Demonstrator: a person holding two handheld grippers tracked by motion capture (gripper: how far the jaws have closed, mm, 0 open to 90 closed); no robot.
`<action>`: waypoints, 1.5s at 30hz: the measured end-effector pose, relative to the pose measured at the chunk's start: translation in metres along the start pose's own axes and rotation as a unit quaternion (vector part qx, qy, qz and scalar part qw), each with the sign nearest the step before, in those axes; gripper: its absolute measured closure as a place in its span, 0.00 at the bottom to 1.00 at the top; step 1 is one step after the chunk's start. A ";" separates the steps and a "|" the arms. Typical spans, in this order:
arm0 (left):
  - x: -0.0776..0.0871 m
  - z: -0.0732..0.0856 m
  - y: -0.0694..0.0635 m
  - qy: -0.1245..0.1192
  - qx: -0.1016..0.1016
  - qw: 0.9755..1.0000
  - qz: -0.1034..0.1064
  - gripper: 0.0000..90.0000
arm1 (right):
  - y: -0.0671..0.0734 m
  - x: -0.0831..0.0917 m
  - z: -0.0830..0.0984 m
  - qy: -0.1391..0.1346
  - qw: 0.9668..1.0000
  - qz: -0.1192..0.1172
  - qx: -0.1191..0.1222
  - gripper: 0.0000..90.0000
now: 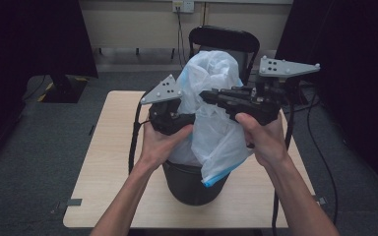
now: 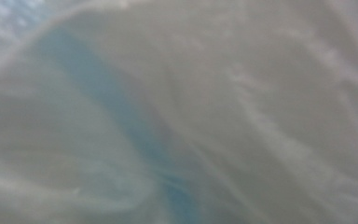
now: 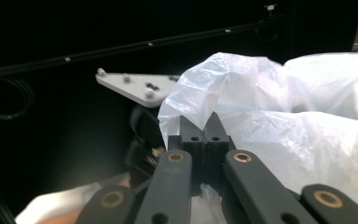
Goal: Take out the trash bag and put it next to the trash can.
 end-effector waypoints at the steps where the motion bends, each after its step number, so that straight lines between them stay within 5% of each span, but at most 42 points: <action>1: 0.000 0.000 0.000 0.000 0.000 1.000 0.000 1.00 | 0.000 0.000 0.000 0.000 1.000 0.000 0.000 1.00; 5: 0.010 -0.005 0.002 0.003 -0.005 1.000 -0.007 1.00 | -0.003 0.013 0.004 0.001 0.999 0.036 0.012 0.45; 8: 0.022 -0.014 0.007 -0.013 -0.001 1.000 -0.015 1.00 | -0.007 0.024 0.013 0.015 0.997 0.071 0.019 0.17; 14: 0.039 -0.034 0.005 -0.051 0.004 0.999 -0.002 1.00 | -0.012 0.021 0.031 0.039 0.994 0.091 0.037 0.17; 20: 0.033 -0.041 -0.012 -0.045 -0.006 0.999 0.029 1.00 | -0.024 -0.002 0.035 0.020 0.998 0.045 0.026 0.11; 23: 0.025 -0.042 -0.019 -0.036 -0.013 0.999 0.036 1.00 | -0.026 -0.019 0.038 0.042 0.998 0.027 0.032 0.09; 27: 0.022 -0.042 -0.020 -0.030 -0.015 0.999 0.035 1.00 | -0.026 -0.030 0.043 0.068 0.996 0.039 0.042 0.10; 31: 0.023 -0.040 -0.015 -0.041 -0.001 0.998 0.044 1.00 | -0.032 -0.029 0.043 0.058 0.998 0.020 0.023 0.47; 32: 0.023 -0.040 -0.015 -0.041 -0.001 0.998 0.044 1.00 | -0.032 -0.029 0.043 0.058 0.998 0.020 0.023 0.47; 34: 0.022 -0.037 -0.012 -0.035 0.000 0.999 0.038 1.00 | -0.035 -0.030 0.045 0.067 0.997 -0.019 -0.012 0.70; 35: 0.022 -0.037 -0.012 -0.035 0.000 0.999 0.038 1.00 | -0.035 -0.030 0.045 0.067 0.997 -0.019 -0.012 0.70; 37: 0.021 -0.033 -0.010 -0.030 -0.001 0.999 0.030 1.00 | -0.038 -0.032 0.048 0.073 0.997 -0.026 -0.023 0.85; 45: 0.024 -0.031 -0.007 -0.030 0.010 0.999 0.041 0.99 | -0.039 -0.033 0.049 0.070 0.997 -0.028 -0.021 0.98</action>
Point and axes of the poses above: each handheld gripper's, and its own axes: x roughly backward along the jaws, z roughly out of its underside, y roughly to its left, the point moved 2 cm from there along -x, roughly forward along the jaws
